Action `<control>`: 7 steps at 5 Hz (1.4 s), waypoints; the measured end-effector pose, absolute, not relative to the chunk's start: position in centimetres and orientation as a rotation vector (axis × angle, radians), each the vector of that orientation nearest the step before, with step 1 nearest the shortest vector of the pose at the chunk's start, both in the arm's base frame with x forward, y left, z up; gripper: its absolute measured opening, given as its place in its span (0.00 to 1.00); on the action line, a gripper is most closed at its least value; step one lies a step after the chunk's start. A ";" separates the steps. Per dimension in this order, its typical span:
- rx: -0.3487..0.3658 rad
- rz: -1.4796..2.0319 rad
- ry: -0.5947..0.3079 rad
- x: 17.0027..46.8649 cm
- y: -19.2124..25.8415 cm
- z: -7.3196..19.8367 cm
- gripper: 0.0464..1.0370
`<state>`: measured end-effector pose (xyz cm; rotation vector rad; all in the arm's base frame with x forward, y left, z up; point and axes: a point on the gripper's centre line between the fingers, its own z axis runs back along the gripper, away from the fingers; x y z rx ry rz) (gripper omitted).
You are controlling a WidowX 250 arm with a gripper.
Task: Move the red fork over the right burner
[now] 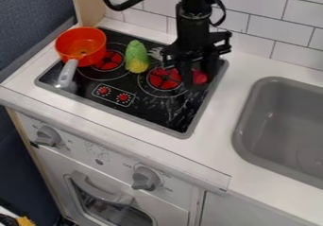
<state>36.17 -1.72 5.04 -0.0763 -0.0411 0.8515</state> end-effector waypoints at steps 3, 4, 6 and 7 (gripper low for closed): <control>-0.014 0.983 -0.104 38.7 3.3 5.1 0.42; -0.006 1.010 -0.119 39.2 4.3 5.0 0.42; 0.015 1.023 -0.067 38.0 4.4 3.6 0.42; 0.014 1.024 -0.006 36.0 3.4 3.1 0.42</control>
